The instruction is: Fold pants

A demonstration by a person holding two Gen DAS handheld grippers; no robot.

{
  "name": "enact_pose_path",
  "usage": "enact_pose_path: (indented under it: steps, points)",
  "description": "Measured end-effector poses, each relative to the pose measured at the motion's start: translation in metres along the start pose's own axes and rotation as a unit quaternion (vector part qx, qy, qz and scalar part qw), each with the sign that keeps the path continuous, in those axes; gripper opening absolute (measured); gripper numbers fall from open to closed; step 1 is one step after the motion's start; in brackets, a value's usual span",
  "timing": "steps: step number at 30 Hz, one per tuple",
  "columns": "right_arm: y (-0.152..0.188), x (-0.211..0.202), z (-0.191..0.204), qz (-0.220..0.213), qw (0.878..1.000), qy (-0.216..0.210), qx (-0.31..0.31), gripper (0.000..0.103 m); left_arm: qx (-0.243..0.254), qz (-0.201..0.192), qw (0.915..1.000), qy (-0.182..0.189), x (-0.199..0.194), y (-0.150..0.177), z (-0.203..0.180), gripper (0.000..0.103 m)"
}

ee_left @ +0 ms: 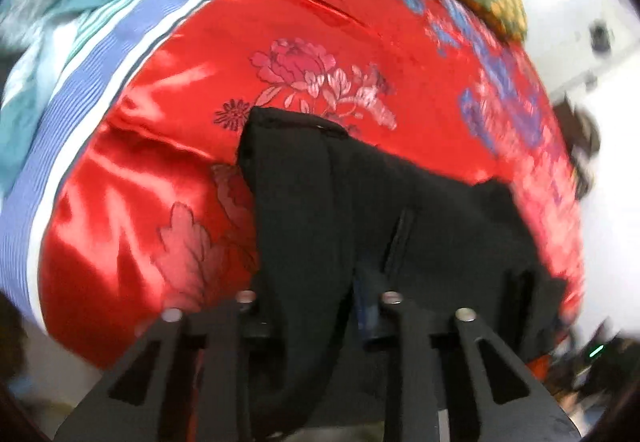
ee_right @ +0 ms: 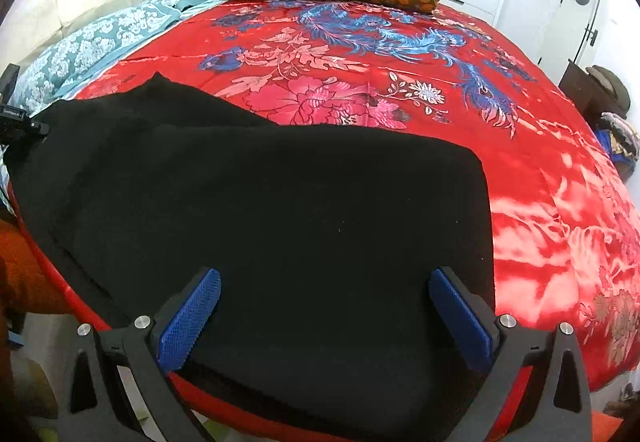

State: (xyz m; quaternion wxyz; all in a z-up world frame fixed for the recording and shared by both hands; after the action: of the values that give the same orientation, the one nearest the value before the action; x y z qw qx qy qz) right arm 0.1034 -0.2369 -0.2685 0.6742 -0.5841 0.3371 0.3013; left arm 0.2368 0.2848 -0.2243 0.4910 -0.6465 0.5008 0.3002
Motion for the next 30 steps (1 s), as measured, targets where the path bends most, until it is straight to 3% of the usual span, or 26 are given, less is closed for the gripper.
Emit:
enact_pose_path:
  steps: [5, 10, 16, 20, 24, 27, 30]
  points:
    - [-0.008, -0.005, -0.004, -0.004, 0.999, -0.025, 0.03, 0.103, -0.018, -0.034, 0.998, 0.05, -0.045, -0.006, -0.066, 0.019]
    - [-0.017, -0.015, -0.01, -0.014, 0.997, -0.047, 0.053, 0.103, 0.028, -0.048, 0.9938, 0.096, -0.058, -0.014, -0.178, 0.018]
    - [-0.016, -0.019, -0.019, -0.013, 0.997, -0.051, 0.062, 0.103, 0.101, -0.012, 0.9893, 0.105, 0.009, 0.008, -0.303, 0.018]
    - [-0.016, -0.024, -0.029, -0.018, 0.996, -0.049, 0.078, 0.103, 0.176, 0.015, 0.9821, 0.066, 0.072, 0.037, -0.361, 0.022]
    - [-0.017, -0.032, -0.045, -0.029, 0.994, -0.042, 0.098, 0.103, 0.225, 0.059, 0.9689, 0.084, 0.111, 0.067, -0.392, 0.046]
    - [-0.017, -0.037, -0.063, -0.035, 0.991, -0.037, 0.128, 0.103, 0.242, 0.03, 0.962, 0.123, 0.083, 0.069, -0.402, 0.071]
    - [-0.018, -0.041, -0.077, -0.04, 0.987, -0.037, 0.154, 0.103, 0.25, -0.014, 0.9591, 0.132, 0.044, 0.058, -0.394, 0.079]
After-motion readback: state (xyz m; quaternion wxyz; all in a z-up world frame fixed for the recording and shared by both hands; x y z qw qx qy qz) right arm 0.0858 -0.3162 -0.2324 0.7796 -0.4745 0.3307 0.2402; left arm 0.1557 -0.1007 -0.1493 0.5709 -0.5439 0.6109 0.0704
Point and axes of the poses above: each gripper's, at about its wrist camera, not at the fingertips, and x roughly the way its jaws point, z to its left, y to its underside, the point moved 3 cm from there along x, roughly the way its jaws point, and after that the axes turned 14 degrees about x, right-handed, at the moved point
